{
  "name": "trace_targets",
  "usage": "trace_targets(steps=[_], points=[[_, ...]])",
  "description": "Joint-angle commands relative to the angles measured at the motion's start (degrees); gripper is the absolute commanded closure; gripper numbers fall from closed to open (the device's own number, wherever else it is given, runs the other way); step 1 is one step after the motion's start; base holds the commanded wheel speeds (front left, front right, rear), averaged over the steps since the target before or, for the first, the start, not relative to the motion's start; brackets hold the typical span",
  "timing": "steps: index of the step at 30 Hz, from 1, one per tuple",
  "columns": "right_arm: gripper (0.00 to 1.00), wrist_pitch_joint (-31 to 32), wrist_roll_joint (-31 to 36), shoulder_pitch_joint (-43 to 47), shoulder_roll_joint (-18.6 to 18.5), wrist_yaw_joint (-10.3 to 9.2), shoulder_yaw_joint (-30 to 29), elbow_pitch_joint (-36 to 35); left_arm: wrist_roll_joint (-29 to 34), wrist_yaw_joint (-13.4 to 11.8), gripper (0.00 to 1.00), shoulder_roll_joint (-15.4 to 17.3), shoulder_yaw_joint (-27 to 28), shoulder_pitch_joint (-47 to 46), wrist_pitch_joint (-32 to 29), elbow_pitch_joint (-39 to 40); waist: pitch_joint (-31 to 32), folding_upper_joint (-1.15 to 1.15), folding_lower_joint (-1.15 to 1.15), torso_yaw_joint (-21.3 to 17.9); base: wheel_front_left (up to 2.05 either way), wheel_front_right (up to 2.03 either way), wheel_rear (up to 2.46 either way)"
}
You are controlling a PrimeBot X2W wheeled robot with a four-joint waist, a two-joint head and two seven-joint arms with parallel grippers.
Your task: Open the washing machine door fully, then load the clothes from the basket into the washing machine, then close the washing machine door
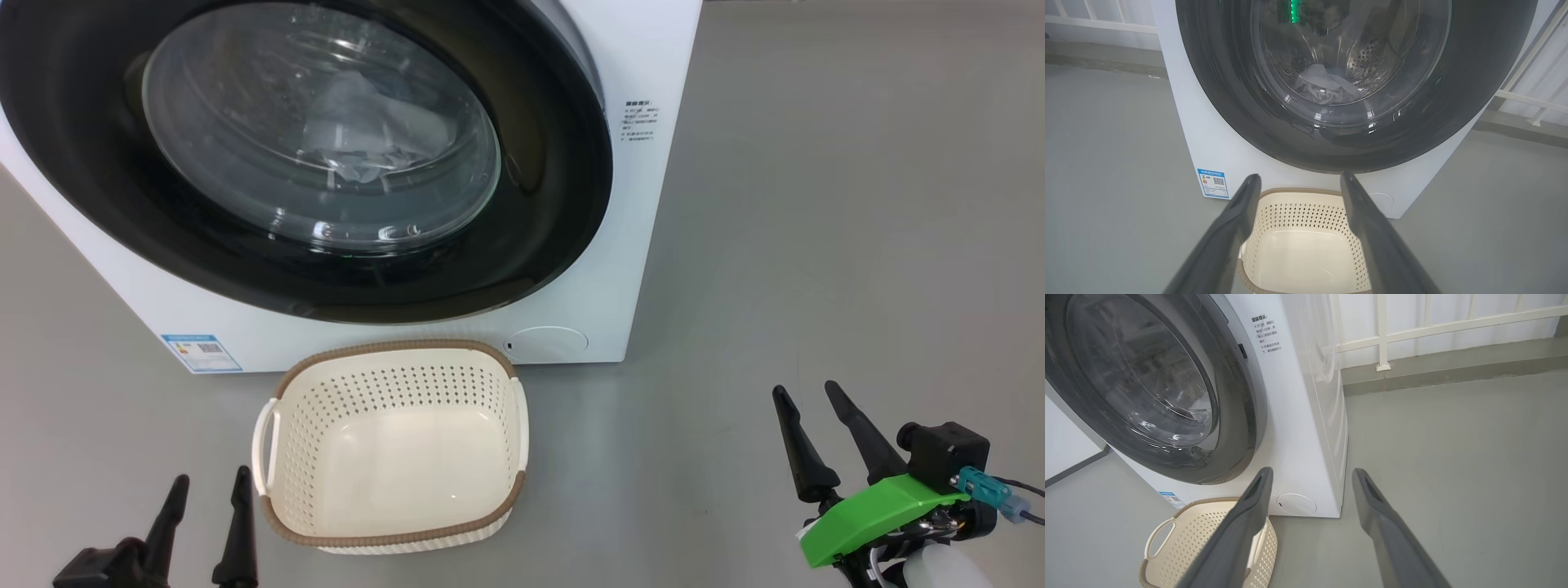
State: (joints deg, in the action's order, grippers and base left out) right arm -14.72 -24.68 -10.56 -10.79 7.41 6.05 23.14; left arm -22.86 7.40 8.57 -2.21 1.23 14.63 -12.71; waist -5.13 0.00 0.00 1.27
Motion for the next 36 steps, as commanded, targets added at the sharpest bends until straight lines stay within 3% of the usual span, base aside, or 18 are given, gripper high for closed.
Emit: trace_targets(steps=[1,36], points=[[0.00,-0.3,0.7,0.5,-0.2,0.08,1.0,-1.5,0.7,0.1,0.00,1.0,2.2,-0.5,0.4,1.1,0.1,0.00,0.00,0.0,0.00,0.00,0.00],[0.00,-0.3,0.8,-0.2,-0.1,0.08,0.8,-1.7,1.4,0.1,0.00,0.3,2.9,-1.2,0.4,1.0,-0.9,0.00,0.00,0.3,0.00,0.00,0.00]])
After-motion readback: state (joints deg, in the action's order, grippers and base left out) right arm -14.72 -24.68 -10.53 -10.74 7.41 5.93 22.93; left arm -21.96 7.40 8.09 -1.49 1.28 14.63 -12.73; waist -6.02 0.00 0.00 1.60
